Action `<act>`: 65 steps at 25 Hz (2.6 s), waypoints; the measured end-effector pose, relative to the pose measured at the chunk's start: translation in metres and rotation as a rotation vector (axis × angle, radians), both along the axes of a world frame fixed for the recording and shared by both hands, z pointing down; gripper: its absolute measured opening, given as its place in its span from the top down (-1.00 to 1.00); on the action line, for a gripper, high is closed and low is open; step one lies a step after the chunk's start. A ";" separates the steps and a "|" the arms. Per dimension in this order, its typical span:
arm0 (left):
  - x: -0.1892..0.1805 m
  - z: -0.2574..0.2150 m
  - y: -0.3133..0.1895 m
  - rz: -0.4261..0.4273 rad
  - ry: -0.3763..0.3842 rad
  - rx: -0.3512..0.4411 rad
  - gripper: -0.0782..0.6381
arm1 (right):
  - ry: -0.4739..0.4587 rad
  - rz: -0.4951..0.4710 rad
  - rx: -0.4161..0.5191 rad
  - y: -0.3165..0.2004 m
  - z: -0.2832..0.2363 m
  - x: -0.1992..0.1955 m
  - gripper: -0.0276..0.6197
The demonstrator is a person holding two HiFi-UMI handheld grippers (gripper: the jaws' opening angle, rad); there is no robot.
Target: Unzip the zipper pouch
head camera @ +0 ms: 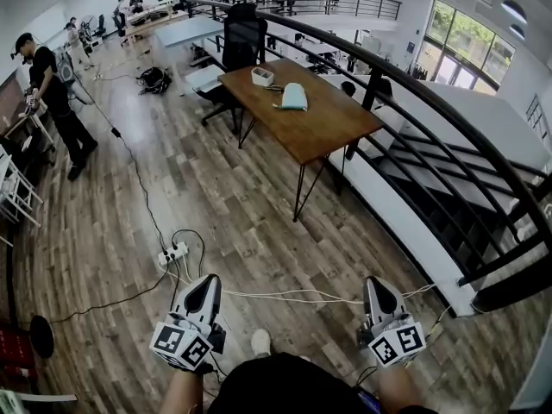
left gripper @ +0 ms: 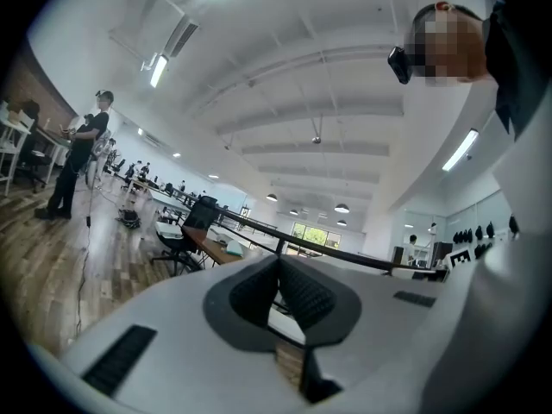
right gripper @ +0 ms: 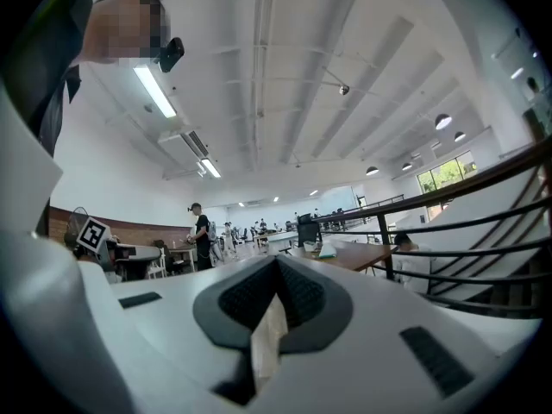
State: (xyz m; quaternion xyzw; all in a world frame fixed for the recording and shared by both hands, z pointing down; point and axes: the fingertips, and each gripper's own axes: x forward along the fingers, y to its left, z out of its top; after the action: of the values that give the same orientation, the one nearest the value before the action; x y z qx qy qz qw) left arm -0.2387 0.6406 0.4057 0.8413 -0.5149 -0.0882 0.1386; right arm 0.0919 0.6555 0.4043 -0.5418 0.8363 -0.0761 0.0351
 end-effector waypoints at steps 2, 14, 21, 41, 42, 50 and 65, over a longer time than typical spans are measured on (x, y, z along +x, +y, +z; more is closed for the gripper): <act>0.000 -0.006 -0.007 0.003 0.007 0.018 0.74 | -0.024 -0.008 0.027 -0.004 -0.010 -0.004 0.93; -0.015 -0.021 -0.044 0.054 -0.009 0.069 0.28 | -0.115 -0.029 0.105 -0.036 -0.041 -0.046 -0.09; -0.026 -0.015 -0.060 0.082 -0.036 0.057 0.13 | -0.130 -0.035 0.091 -0.049 -0.046 -0.073 -0.18; 0.010 -0.024 -0.201 0.009 -0.083 0.061 0.11 | -0.126 -0.081 0.111 -0.216 -0.028 -0.023 0.14; 0.016 -0.028 -0.211 0.006 -0.085 0.068 0.11 | -0.129 -0.084 0.110 -0.228 -0.028 -0.017 0.13; 0.052 -0.041 -0.283 -0.047 -0.102 0.073 0.11 | -0.134 -0.080 0.122 -0.299 -0.035 0.035 0.15; 0.111 -0.017 -0.357 -0.011 -0.141 -0.003 0.11 | -0.136 -0.015 0.083 -0.360 -0.010 0.099 0.22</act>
State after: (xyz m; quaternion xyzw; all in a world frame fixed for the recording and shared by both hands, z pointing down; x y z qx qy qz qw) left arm -0.1273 0.2837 0.3884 0.8423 -0.5284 -0.0287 0.1029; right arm 0.1907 0.2952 0.3942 -0.5272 0.8385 -0.0781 0.1138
